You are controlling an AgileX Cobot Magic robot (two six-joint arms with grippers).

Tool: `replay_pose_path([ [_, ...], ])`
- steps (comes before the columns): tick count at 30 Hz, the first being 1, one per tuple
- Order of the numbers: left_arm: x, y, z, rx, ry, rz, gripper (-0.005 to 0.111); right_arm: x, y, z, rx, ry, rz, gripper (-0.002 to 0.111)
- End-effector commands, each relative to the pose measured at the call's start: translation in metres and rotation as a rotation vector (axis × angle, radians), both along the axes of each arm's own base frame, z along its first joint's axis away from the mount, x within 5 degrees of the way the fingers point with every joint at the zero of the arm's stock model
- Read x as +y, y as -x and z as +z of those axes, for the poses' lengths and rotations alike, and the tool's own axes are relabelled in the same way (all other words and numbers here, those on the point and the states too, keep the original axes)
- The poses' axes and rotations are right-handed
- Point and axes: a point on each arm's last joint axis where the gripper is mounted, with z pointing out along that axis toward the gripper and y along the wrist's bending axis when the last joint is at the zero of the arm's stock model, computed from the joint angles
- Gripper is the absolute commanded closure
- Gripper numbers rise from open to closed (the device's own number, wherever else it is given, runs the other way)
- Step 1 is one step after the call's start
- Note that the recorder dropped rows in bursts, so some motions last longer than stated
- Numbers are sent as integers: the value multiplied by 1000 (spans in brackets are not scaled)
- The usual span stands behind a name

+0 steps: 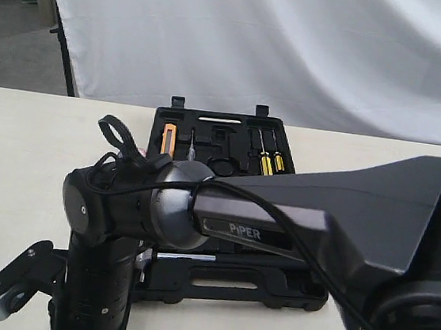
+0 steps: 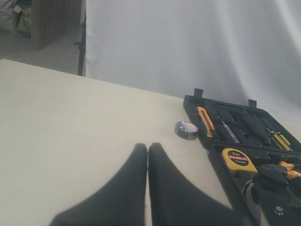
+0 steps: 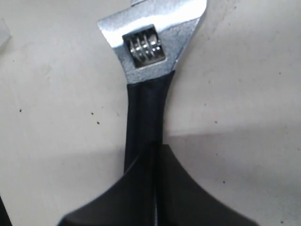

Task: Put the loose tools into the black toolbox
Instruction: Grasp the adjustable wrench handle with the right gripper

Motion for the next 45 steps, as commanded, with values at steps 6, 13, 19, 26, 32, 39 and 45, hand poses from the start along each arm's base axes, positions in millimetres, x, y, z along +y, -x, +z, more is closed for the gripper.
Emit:
replay_pose_path([
  [6, 1, 1, 2, -13, -2, 26, 106, -1, -5, -8, -27, 6, 7, 108],
  [13, 1, 1, 2, -13, -2, 26, 106, 0, -6, 1, -35, -10, 2, 108],
  [19, 1, 1, 2, -13, -2, 26, 106, -1, -5, 10, -40, -24, -13, 108],
  [26, 1, 1, 2, -13, -2, 26, 106, -1, -6, 22, -56, -57, -15, 108],
  [32, 1, 1, 2, -13, -2, 26, 106, 4, -6, 26, -51, -106, -83, 74],
  [39, 1, 1, 2, -13, -2, 26, 106, 18, 8, 34, -58, -167, -72, 55],
  [45, 1, 1, 2, -13, -2, 26, 106, 33, 20, 19, -111, -214, -69, 55],
])
